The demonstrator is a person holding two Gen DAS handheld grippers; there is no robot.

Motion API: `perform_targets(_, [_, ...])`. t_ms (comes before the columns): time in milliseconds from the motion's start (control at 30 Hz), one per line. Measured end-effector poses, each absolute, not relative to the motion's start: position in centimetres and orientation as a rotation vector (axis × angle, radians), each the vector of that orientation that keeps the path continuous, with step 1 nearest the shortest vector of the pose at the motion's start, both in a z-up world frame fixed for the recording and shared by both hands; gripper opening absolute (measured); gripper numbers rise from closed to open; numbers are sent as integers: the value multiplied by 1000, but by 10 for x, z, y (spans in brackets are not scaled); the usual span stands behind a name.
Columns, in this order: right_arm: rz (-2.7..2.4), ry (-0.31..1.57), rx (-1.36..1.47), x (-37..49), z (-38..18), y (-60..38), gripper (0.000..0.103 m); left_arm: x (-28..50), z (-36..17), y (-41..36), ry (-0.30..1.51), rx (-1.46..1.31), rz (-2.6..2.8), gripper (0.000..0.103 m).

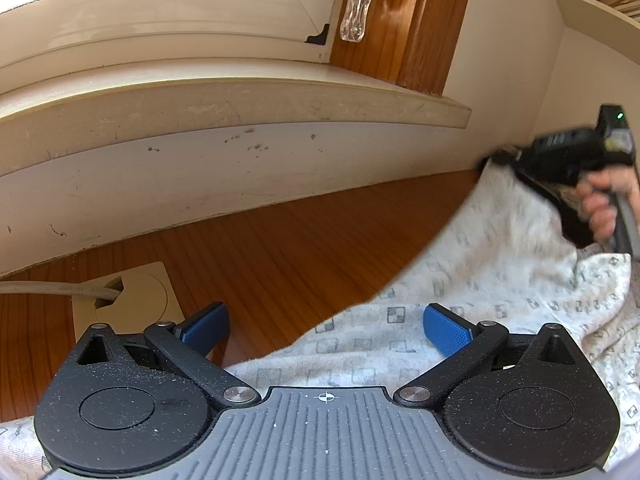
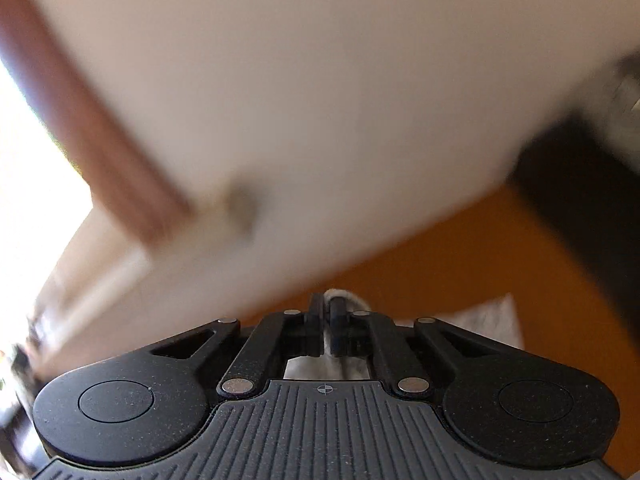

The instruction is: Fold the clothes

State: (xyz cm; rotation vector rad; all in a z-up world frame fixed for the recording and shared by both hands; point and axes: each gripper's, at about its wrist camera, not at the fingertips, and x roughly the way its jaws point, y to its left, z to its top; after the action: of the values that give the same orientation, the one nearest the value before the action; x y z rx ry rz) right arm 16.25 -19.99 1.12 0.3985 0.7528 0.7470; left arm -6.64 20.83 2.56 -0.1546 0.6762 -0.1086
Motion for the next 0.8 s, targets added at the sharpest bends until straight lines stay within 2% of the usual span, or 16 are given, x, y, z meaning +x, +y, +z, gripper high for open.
perform_targets(167, [765, 690, 357, 156, 12, -191, 4, -66, 25, 208, 677, -152, -108, 103])
perform_targets(333, [753, 691, 319, 152, 12, -188, 29, -66, 25, 209, 678, -150, -108, 103])
perform_targets(367, [760, 700, 306, 151, 13, -189, 43, -66, 25, 209, 678, -150, -108, 103])
perform_targets(400, [772, 710, 289, 149, 15, -190, 48, -66, 25, 209, 678, -149, -108, 103])
perform_targets(767, [973, 836, 111, 102, 10, -201, 47, -66, 26, 208, 679, -145, -106, 103])
perform_targets(800, [972, 833, 100, 98, 12, -203, 36, -65, 26, 208, 679, -145, -106, 103])
